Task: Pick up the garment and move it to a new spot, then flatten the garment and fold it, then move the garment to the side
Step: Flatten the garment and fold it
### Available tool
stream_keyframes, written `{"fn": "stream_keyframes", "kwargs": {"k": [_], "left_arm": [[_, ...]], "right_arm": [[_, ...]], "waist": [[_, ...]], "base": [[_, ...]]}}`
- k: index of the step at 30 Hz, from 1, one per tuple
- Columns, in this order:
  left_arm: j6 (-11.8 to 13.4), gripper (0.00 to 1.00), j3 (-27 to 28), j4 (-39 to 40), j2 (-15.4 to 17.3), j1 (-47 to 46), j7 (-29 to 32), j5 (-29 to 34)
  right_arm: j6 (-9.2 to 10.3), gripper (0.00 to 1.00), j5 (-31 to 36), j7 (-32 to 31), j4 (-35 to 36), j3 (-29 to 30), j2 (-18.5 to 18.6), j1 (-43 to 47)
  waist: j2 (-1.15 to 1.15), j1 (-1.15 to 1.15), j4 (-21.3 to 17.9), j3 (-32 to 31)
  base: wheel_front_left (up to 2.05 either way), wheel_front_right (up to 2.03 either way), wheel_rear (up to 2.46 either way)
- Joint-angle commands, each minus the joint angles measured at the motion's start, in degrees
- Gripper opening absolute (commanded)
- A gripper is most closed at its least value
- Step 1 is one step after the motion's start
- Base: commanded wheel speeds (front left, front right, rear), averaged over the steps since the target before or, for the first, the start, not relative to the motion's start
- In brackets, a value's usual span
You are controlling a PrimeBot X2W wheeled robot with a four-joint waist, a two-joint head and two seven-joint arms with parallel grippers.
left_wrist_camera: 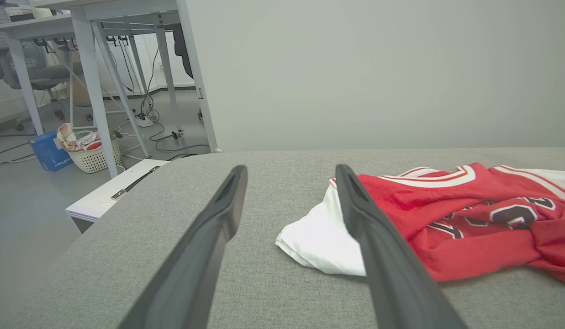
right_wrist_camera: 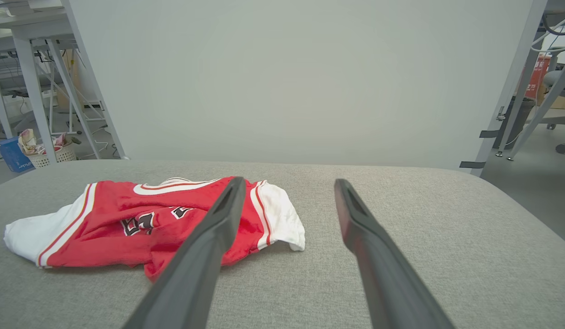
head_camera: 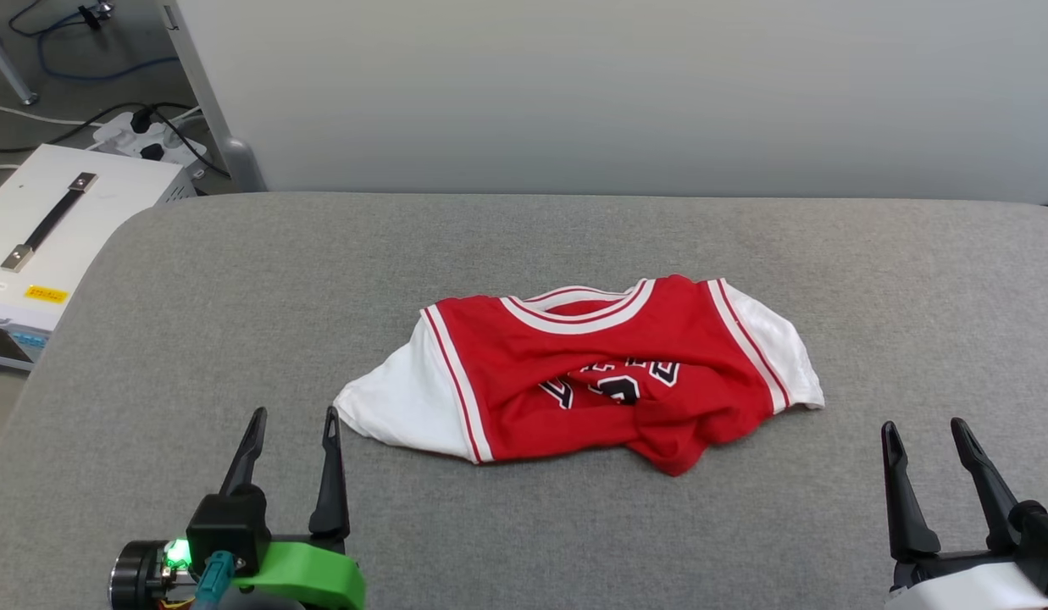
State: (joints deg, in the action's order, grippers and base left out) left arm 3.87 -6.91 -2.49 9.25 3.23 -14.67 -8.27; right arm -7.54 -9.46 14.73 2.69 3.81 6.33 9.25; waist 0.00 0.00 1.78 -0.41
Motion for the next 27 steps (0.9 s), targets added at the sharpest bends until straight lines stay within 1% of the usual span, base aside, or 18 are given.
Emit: {"fn": "stream_keyframes", "kwargs": {"k": [1,4,6,10,12,14,17,19,20,22,25,27], "left_arm": [[-0.5,1.00,0.5,-0.2,-0.5,0.9,-0.3,0.9],[-1.1,1.00,1.2,-0.3,-1.2,0.9,-0.3,1.6],[-1.5,1.00,1.6,-0.4,-1.6,0.6,-0.3,2.0],[-2.2,1.00,2.2,-0.3,-2.3,-0.7,-0.3,2.8],[-2.4,1.00,2.5,-0.2,-2.6,-1.5,-0.3,3.2],[-2.6,1.00,2.7,-0.1,-3.0,-2.2,-0.3,3.5],[-2.9,1.00,3.1,-0.2,-3.4,-3.0,-0.3,3.9],[-3.1,1.00,3.4,-0.3,-3.6,-3.3,-0.3,4.1],[-3.2,1.00,3.5,-0.3,-3.7,-3.5,-0.3,4.2],[-3.2,1.00,3.9,-0.3,-4.0,-3.7,-0.3,4.3],[-3.2,1.00,4.5,-0.1,-4.3,-4.1,-0.3,4.4],[-3.3,1.00,4.8,0.1,-4.4,-4.6,-0.3,4.6]], "right_arm": [[0.05,1.00,-0.4,0.3,-0.1,0.0,0.1,0.4],[0.05,1.00,-0.4,0.3,0.3,0.2,0.3,-0.3],[0.05,1.00,-0.4,0.3,1.2,0.2,1.1,-2.0],[0.05,1.00,-1.1,0.3,3.3,0.8,4.1,-8.1],[0.05,1.00,-1.6,0.3,4.2,0.3,6.5,-12.1],[0.05,1.00,-3.0,0.3,3.7,-1.6,9.3,-15.9],[0.05,1.00,-7.9,0.0,-0.7,-8.3,16.0,-21.7],[0.05,1.00,-12.4,-3.9,-3.0,-14.6,21.1,-25.8],[0.05,1.00,-15.3,-7.9,-3.8,-18.3,24.0,-27.9],[0.05,1.00,-20.0,-15.2,-3.5,-24.2,28.7,-32.0],[0.05,1.00,-27.9,-25.9,-3.1,-30.3,33.3,-36.7],[0.05,1.00,-32.5,-34.3,-3.2,-34.0,35.9,-39.1]], "waist": [[0.00,0.00,0.1,0.0],[0.00,0.00,0.2,0.4],[0.00,0.00,0.4,1.0],[0.00,0.00,0.6,2.7],[0.00,0.00,0.8,3.8],[0.00,0.00,0.9,4.7],[0.00,0.00,1.1,5.9],[0.00,0.00,1.2,6.5],[0.00,0.00,1.3,6.8],[0.00,0.00,1.3,7.5],[0.00,0.00,1.2,8.5],[0.00,0.00,1.3,9.4]], "base": [[0.00,0.00,0.00],[0.00,0.00,0.00],[0.00,0.00,0.00],[0.00,0.00,0.00],[0.00,0.00,0.00],[0.00,0.00,0.00],[0.00,0.00,0.00],[0.00,0.00,0.00],[0.00,0.00,0.00],[0.00,0.00,0.00],[0.00,0.00,0.00],[0.00,0.00,0.00]]}}
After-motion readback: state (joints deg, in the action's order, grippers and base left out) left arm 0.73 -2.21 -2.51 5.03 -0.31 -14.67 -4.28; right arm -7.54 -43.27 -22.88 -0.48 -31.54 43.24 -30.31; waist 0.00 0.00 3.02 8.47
